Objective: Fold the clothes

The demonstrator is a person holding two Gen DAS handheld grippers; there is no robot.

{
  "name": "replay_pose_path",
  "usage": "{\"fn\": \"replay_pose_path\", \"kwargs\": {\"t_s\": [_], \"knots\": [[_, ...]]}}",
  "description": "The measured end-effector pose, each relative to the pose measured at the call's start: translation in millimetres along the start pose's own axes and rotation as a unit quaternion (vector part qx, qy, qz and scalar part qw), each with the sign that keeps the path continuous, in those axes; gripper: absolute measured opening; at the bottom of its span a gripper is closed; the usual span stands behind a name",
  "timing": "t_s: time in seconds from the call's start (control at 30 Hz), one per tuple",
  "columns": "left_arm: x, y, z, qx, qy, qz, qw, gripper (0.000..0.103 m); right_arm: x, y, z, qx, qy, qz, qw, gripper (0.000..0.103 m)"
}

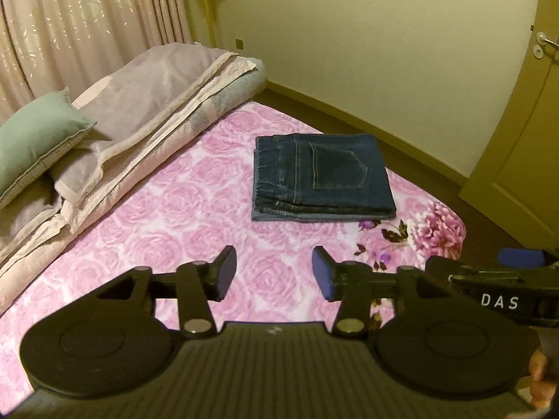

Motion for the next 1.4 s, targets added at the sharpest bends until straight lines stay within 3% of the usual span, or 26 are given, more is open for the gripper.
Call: {"fn": "replay_pose_path", "kwargs": {"t_s": [0.13, 0.2, 0.27, 0.47, 0.73, 1.1, 1.4], "knots": [[-16.4, -3.7, 12.9, 0.000, -0.002, -0.007, 1.0000, 0.050, -15.8, -3.6, 12.5, -0.007, -0.004, 0.009, 1.000, 0.102], [-23.7, -6.1, 17.8, 0.000, -0.002, -0.013, 0.9999, 0.064, -24.4, -3.7, 17.4, -0.007, -0.002, 0.017, 1.000, 0.102], [-31.2, -7.4, 21.0, 0.003, 0.003, -0.016, 0.9999, 0.068, -32.7, -2.5, 20.5, 0.002, 0.004, 0.020, 1.000, 0.102], [-48.2, -10.4, 28.1, 0.000, 0.005, -0.013, 0.9999, 0.068, -54.8, 1.1, 26.0, 0.036, 0.022, 0.019, 0.999, 0.102], [-55.9, -14.7, 31.2, -0.021, 0.002, -0.012, 0.9997, 0.068, -59.1, -7.3, 29.4, 0.023, 0.004, 0.009, 1.000, 0.102], [-30.0, 5.6, 37.8, -0.020, -0.031, -0.012, 0.9992, 0.068, -40.5, 11.3, 43.2, 0.022, -0.043, 0.035, 0.998, 0.102], [-8.6, 29.2, 28.7, -0.014, -0.044, -0.011, 0.9989, 0.068, -22.6, 26.0, 31.7, 0.005, -0.060, 0.039, 0.997, 0.102]]}}
Point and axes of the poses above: each gripper's, at about its wrist camera, not at the fingertips, and x roughly the way its jaws point, y to its right, z to its underside, the point moved 10 cm from there along x, roughly the way its jaws point, and after that the axes turned 2 degrees about x, right-handed, at the moved point
